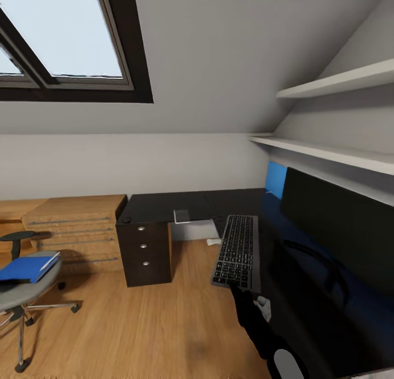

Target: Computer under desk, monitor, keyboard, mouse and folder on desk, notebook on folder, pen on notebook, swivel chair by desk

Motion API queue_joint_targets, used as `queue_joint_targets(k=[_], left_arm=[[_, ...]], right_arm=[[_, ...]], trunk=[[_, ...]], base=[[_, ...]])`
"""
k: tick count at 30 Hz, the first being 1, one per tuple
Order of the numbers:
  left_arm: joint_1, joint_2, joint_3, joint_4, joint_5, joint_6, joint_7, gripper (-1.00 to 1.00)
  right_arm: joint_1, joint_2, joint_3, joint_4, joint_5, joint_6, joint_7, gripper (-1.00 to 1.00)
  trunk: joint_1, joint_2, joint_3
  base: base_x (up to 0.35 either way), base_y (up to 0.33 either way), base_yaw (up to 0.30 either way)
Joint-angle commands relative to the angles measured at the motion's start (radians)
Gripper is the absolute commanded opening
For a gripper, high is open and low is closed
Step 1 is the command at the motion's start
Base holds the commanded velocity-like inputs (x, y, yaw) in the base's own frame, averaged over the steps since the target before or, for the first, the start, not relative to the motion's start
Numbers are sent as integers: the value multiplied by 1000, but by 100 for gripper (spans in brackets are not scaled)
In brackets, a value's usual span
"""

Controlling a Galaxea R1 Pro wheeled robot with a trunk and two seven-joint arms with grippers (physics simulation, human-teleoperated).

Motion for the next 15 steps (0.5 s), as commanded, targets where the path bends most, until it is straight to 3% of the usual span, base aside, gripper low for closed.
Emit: queue_joint_targets(k=[1,4,5,7,8,10,11,13,14,15], left_arm=[[0,1,-3,-2,10,-4,6,100],[0,1,-3,-2,11,-4,6,100],[0,2,-1,-2,11,-5,6,100],[0,2,2,-2,11,-6,6,100],[0,7,5,-3,10,-8,6,100],[0,9,6,-3,9,-9,6,100],[0,10,7,-3,9,-9,7,100],[0,10,8,-3,9,-9,7,100],[0,10,9,-3,9,-10,7,100],[0,10,9,-3,9,-10,7,100]], right_arm=[[-1,0,-1,1,-10,5,5,-100],[-1,-12,-3,6,-10,43,5,-100],[-1,-44,-3,15,-10,120,6,-100],[-1,-69,-5,25,-10,176,8,-100],[-3,-133,-12,33,-28,256,9,-100],[-5,-170,-12,39,-77,298,10,-100],[-10,-222,-13,81,-154,358,13,-100],[-21,-260,-13,129,-210,399,23,-100],[-32,-295,-13,156,-243,423,60,-100],[-35,-303,-13,162,-249,428,80,-100]], trunk=[[-4,6,2],[-4,6,2],[-4,6,2],[-4,6,2],[-4,6,2],[-4,6,2],[-4,6,2],[-4,6,2],[-4,6,2],[-4,6,2]], base=[[-255,-247,0],[-252,-247,0],[-232,-247,0],[-205,-233,0],[-26,-39,0],[-14,-21,0],[-4,-5,0],[-2,-3,0],[0,0,0],[0,0,0]])
